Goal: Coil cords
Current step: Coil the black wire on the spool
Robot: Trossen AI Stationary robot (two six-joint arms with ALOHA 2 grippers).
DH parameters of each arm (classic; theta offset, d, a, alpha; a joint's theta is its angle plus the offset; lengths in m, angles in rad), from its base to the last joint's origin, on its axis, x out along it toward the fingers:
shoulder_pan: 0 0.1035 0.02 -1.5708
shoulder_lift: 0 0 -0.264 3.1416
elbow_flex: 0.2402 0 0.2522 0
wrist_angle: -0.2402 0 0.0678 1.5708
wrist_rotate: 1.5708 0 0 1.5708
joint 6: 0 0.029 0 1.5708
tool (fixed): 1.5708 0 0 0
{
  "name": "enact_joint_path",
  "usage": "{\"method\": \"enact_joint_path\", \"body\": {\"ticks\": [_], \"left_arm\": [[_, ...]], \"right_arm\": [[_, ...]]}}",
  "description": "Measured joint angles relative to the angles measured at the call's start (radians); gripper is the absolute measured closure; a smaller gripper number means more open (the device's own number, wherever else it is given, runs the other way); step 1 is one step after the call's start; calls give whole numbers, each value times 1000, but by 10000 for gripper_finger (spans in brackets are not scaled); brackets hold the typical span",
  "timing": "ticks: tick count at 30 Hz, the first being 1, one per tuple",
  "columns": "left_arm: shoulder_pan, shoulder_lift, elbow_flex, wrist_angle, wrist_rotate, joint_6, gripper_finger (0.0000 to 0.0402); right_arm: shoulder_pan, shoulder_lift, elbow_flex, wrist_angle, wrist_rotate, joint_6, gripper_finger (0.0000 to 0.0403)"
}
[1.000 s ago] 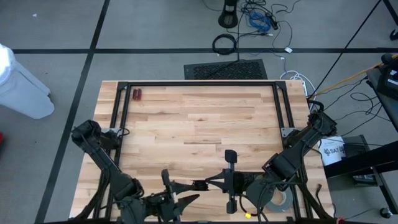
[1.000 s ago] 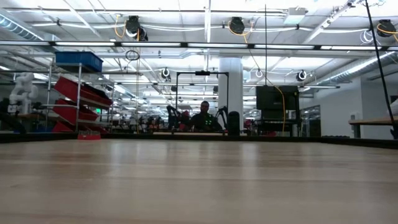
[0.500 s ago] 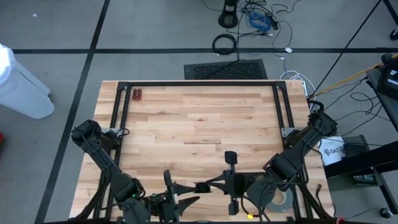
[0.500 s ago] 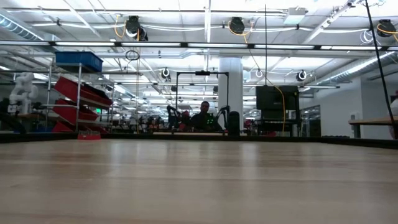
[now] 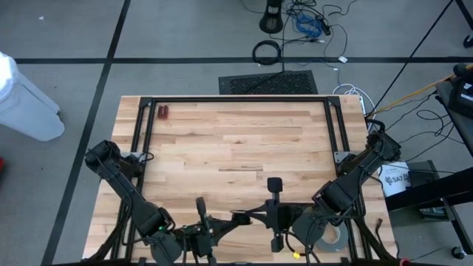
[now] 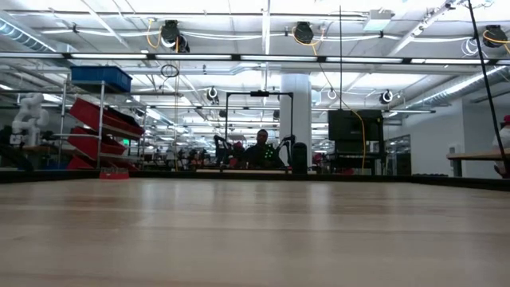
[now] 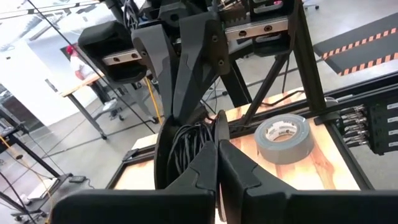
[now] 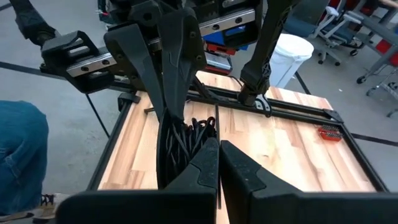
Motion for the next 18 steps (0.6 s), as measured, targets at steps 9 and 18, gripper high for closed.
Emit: {"method": "enact_joint_path", "body": {"ticks": [9, 18], "left_arm": [[-1, -11, 0, -21, -6, -23, 399], [-1, -44, 0, -73, 3, -84, 400]], "right_arm": [[0, -3, 0, 4, 2, -29, 383], [1, -14, 0, -16, -4, -23, 333]]}}
